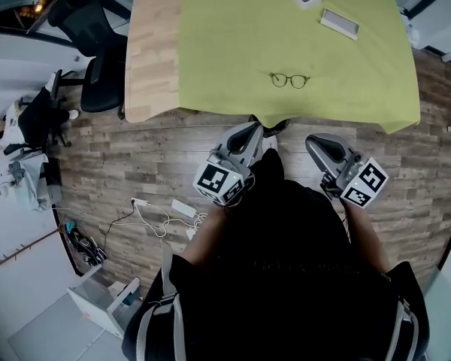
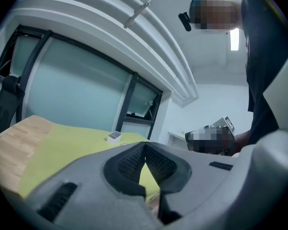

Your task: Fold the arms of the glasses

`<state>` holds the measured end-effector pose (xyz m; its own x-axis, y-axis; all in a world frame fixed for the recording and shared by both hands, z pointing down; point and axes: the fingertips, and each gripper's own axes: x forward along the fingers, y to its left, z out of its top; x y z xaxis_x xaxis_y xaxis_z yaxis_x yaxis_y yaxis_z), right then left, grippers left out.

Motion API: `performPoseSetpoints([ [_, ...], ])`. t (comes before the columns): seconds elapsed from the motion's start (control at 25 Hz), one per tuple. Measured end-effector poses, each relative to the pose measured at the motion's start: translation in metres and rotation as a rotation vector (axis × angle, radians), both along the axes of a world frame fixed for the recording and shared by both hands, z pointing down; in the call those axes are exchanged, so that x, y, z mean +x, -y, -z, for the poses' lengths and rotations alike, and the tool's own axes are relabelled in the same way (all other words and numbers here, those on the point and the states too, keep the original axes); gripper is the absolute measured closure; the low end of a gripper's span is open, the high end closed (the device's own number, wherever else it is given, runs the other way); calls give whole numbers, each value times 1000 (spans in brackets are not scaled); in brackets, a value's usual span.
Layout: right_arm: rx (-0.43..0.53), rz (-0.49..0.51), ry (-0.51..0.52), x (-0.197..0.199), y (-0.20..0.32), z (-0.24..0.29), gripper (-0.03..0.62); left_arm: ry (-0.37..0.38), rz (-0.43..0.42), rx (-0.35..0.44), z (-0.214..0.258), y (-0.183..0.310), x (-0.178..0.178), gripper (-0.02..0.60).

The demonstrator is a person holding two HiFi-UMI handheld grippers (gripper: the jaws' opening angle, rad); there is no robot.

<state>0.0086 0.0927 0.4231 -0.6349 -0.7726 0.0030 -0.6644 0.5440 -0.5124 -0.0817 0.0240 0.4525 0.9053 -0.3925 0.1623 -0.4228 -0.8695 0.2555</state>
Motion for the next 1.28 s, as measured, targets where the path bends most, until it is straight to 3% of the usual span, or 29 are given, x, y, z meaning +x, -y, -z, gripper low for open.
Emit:
performPoseSetpoints([
  [0.24,4,-19,18,5,39,0,560,30,-79,1,-6,37,11,563],
  [0.4,-1,-27,-70,7,60,-10,560,85,-141,54,-15,55,16,563],
  [0.52,-21,-55,-97,12,73,-16,562,61,-178,64,-14,68,20,563],
  [0.68,-71,-111,-173,25,81,-28,560,18,-184,56,-8,81,26,563],
  [0.96,-201,-176,-332,53,82,-75,560,66,-167,-12,-28,85,36,561],
  [1.28,-208,-49,-344,65,92,-90,559,108,-120,-45,-42,91,49,561],
])
